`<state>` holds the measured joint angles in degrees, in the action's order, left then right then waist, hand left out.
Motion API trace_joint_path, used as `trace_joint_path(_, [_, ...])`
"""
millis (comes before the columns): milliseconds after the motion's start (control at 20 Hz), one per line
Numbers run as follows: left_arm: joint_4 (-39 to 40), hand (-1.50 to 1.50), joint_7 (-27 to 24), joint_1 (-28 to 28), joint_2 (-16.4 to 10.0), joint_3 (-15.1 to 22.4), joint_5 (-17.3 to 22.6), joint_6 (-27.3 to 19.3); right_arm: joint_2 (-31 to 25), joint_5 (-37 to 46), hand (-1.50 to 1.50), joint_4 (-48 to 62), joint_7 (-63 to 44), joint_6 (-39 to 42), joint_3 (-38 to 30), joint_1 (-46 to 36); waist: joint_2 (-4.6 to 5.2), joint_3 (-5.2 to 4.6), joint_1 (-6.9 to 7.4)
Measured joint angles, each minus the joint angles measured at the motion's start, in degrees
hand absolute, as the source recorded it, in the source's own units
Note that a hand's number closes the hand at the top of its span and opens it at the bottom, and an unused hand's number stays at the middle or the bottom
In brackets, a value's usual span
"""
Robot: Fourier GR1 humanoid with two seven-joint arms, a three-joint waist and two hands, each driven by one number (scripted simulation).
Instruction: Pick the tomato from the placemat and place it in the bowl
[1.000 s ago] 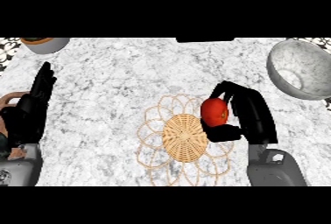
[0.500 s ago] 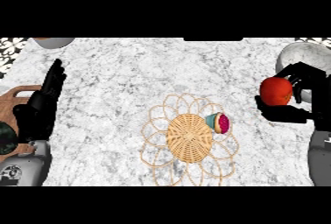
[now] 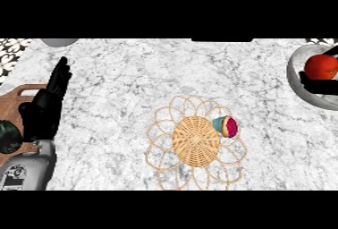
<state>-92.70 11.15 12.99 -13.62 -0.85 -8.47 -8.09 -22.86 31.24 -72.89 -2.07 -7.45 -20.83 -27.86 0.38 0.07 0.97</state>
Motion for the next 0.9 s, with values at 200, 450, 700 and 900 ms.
trace_joint_path(200, [1.06, 0.00, -1.24, 0.40, 0.10, -0.16, -0.09, 0.29, -4.61, 3.39, 1.50, 12.38, 7.27, -5.00, -2.00, -2.44, 0.29, 0.03, 0.55])
trace_joint_path(450, [0.81, 0.00, -1.09, 1.19, 0.15, -0.17, 0.21, 0.93, -9.61, 7.17, 1.50, 28.19, 14.34, -12.16, -4.00, -7.18, 0.62, 0.11, 1.51])
trace_joint_path(700, [0.84, 0.00, -1.27, 1.42, 0.89, 0.64, -0.18, 1.00, -12.88, 6.91, 1.50, 41.56, 19.41, -15.03, -6.92, -11.77, 1.00, 0.21, 2.32])
trace_joint_path(900, [1.36, 0.00, -1.59, 2.08, 1.15, 0.82, -0.20, 1.18, -13.68, 5.28, -1.50, 48.96, 20.93, -12.27, -8.74, -14.42, 1.39, 0.30, 3.02])
